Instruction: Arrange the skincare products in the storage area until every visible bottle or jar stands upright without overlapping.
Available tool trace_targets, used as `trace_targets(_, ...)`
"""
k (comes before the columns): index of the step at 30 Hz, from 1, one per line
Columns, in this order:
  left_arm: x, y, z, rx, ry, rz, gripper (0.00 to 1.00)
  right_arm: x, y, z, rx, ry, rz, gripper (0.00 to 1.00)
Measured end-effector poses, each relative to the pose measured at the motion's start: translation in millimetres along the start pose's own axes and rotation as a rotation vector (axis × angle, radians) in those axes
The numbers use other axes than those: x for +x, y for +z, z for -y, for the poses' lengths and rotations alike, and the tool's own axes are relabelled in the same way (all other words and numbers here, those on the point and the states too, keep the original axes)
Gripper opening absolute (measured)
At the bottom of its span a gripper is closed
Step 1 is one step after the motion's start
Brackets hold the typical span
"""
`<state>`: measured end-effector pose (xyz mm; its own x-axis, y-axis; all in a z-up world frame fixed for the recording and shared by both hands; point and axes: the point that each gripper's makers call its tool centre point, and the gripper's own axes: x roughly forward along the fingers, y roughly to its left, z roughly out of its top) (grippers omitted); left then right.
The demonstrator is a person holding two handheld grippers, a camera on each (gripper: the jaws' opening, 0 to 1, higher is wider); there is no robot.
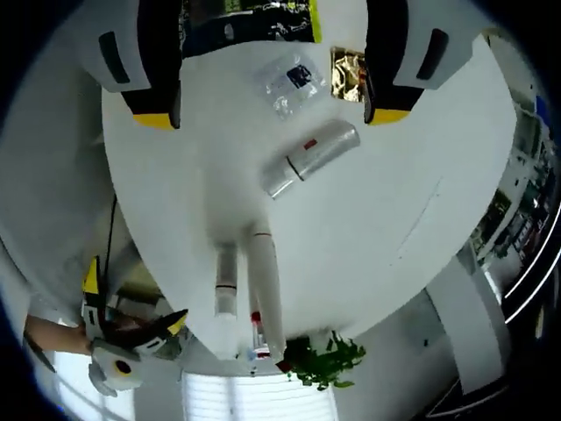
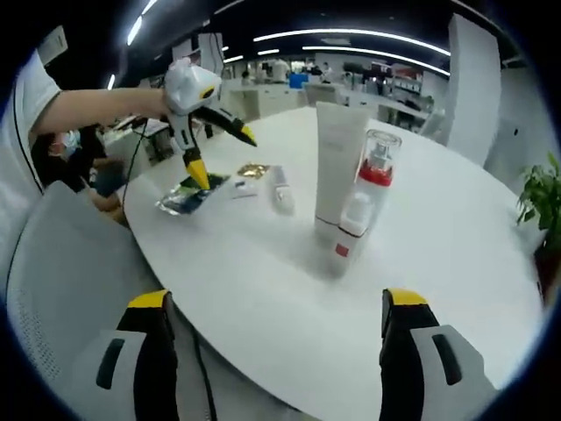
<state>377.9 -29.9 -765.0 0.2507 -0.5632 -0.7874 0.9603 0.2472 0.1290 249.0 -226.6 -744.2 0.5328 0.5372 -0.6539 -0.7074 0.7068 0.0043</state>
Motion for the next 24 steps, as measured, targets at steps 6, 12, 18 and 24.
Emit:
trace_targets(6, 18.4, 8.0, -7.5, 0.058, -0.043, -0.04, 0.82, -0.1, -1.2, 0.0, 0.008, 0.0, -0.004, 0.97)
trace_targets(12, 34.1, 12.1, -5.8, 0.153, -0.095, -0.079, 0.83, -0.2, -3.5, 1.2, 0.012, -0.007, -0.016, 0.97)
trace_targets(18, 46.9, 13.4, -14.1, 0.201, -0.13, -0.091, 0.77, 1.2, -5.2, -1.1, 0.004, 0.0, -0.035, 0.96)
trace_targets(24, 58.3, 9.6, -16.0, 0.272, -0.16, -0.158, 0.67, 1.7, -6.6, -2.6, -0.007, 0.001, -0.046, 0.96)
